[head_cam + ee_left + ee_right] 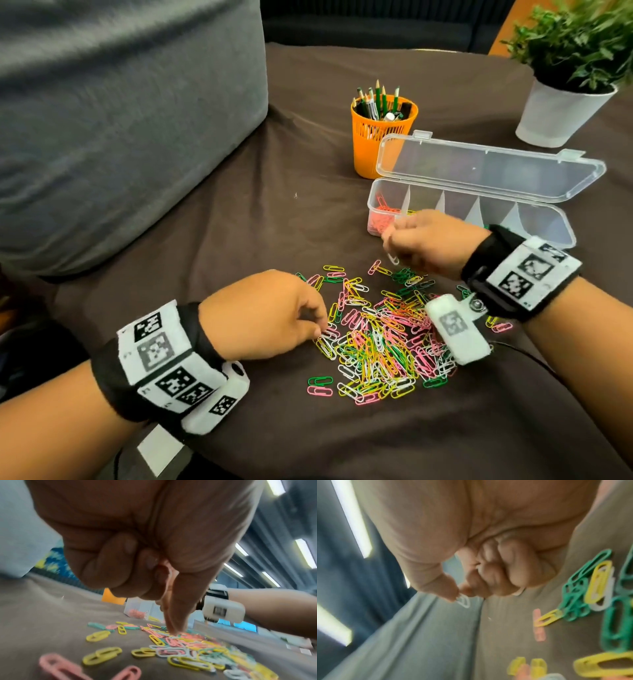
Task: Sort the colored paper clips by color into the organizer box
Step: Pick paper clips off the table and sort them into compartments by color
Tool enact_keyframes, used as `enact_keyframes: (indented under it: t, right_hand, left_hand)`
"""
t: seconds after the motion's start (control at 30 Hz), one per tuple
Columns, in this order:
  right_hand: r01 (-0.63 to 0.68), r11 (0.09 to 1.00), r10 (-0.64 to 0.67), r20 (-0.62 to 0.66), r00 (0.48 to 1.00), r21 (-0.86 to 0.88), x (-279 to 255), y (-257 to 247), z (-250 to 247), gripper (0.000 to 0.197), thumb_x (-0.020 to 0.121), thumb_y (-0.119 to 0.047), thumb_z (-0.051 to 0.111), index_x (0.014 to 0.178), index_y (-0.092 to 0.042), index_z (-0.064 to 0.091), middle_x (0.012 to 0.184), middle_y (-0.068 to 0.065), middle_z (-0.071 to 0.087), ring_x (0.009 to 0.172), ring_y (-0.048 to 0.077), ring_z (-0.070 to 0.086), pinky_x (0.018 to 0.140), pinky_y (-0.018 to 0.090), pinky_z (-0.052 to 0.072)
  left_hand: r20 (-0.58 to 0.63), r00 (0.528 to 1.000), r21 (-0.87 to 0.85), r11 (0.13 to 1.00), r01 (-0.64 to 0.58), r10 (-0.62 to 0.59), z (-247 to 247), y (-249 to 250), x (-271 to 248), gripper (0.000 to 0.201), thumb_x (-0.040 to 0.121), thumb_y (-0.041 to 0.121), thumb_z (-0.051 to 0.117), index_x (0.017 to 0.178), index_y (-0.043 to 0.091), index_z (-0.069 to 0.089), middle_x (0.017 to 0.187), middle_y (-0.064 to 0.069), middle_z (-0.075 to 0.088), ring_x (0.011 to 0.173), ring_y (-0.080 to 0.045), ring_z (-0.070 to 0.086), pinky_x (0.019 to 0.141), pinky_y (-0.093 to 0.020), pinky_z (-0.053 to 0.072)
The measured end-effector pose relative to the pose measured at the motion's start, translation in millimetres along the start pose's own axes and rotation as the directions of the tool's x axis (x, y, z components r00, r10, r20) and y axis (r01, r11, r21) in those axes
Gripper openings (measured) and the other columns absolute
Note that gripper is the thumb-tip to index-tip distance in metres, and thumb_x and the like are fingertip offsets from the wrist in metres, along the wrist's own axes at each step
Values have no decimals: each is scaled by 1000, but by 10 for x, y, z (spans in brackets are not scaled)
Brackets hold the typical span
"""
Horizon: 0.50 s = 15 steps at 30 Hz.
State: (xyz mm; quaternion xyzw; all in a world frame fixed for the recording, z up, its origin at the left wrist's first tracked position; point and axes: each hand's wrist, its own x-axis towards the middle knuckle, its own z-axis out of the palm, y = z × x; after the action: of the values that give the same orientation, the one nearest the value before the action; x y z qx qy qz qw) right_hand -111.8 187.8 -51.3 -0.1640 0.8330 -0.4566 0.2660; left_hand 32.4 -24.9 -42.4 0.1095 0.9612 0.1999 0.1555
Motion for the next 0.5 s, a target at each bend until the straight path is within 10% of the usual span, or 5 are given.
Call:
enact_keyframes:
  t: [0.07, 0.13, 0.33, 0.5]
  right_hand:
    - [-88, 805, 43, 91, 995, 587, -36, -33, -121, 16, 83, -6, 44, 69, -11, 50, 64, 8, 51, 48, 15, 41, 41, 19, 30]
    - [-150, 594, 59, 143, 988, 791, -76, -45, -227, 5, 75, -12, 47, 72, -13, 50, 71, 6, 58, 52, 13, 49, 43, 18, 39]
    - [-93, 596, 136, 13, 991, 797, -171, 38, -437, 16, 87, -12, 36, 75, -17, 45, 64, -1, 38, 50, 12, 32, 41, 20, 24]
    - [17, 441, 137, -86, 987, 897, -397, 146, -833, 15, 79, -28, 49, 78, -14, 51, 71, 2, 47, 57, 14, 45, 49, 20, 36]
  left_hand:
    - [5, 999, 127, 991, -45, 45, 5, 24, 51, 16, 90, 39, 65, 104, 37, 72, 83, 19, 68, 77, 1, 60, 68, -15, 39]
    - [31, 996, 222, 971, -93, 88, 47, 60, 80, 23, 89, 45, 64, 112, 41, 70, 103, 15, 70, 93, -3, 61, 79, -23, 45]
    - [53, 985, 410, 896, -171, 164, 150, 113, 72, 24, 90, 46, 58, 108, 33, 66, 106, 9, 63, 101, -13, 60, 77, -28, 45]
    - [65, 994, -19, 996, -90, 91, 24, 30, 56, 15, 79, 39, 77, 82, 29, 67, 72, 17, 61, 68, 0, 56, 63, -17, 44]
